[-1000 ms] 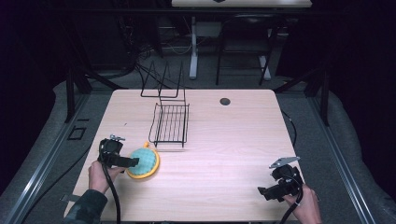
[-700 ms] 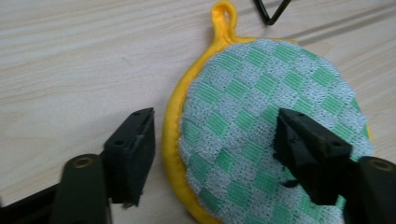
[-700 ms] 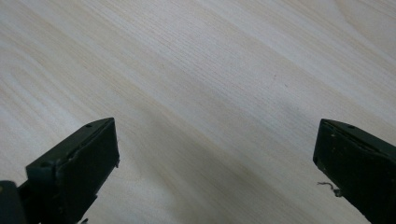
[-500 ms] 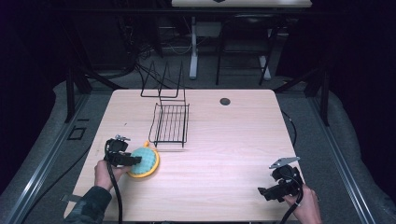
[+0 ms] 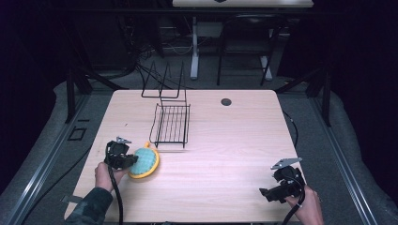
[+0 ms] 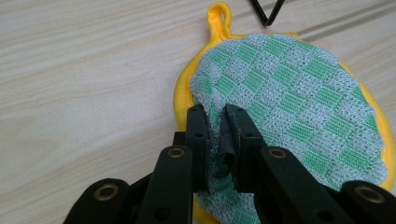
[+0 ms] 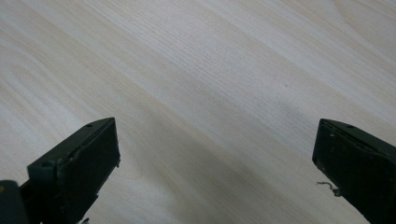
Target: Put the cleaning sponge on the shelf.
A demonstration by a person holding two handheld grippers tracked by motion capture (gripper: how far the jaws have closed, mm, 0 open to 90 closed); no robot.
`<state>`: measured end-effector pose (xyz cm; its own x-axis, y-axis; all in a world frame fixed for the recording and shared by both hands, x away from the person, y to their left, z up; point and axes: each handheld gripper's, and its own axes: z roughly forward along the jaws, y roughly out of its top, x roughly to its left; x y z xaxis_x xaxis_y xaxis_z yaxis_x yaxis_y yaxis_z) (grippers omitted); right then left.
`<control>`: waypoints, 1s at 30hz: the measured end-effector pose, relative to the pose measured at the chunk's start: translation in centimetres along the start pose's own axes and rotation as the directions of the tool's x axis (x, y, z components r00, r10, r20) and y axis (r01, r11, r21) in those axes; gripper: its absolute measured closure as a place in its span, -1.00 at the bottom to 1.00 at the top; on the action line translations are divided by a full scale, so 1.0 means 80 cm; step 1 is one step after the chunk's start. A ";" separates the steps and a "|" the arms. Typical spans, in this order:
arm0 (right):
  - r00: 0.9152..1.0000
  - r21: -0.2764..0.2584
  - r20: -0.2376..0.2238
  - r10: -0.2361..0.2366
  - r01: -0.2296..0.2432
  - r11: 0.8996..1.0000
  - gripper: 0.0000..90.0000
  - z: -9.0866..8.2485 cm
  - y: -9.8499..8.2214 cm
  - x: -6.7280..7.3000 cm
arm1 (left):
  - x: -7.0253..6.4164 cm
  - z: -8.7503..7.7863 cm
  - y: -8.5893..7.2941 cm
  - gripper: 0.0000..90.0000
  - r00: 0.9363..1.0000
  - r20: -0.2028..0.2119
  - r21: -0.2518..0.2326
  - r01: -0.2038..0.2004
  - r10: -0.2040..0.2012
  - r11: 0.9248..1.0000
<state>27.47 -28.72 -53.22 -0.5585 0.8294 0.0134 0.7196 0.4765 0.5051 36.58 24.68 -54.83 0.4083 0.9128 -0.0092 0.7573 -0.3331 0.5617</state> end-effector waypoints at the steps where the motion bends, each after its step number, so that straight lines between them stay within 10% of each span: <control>1: 1.000 0.000 0.000 -0.001 0.001 1.000 -1.00 0.000 0.000 0.000 | -0.001 0.000 0.000 0.82 1.000 -0.005 0.000 -0.010 0.010 1.000; 30: 1.000 -0.001 0.007 -0.001 0.001 1.000 -0.99 0.000 -0.001 -0.002 | 0.009 -0.034 -0.001 0.91 0.998 -0.007 -0.095 -0.055 0.055 0.994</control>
<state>27.51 -28.88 -53.24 -0.5560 0.8312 0.0069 0.7189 0.4766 0.5060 35.39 25.99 -52.63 0.4457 0.8948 0.0269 0.6818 -0.3588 0.6375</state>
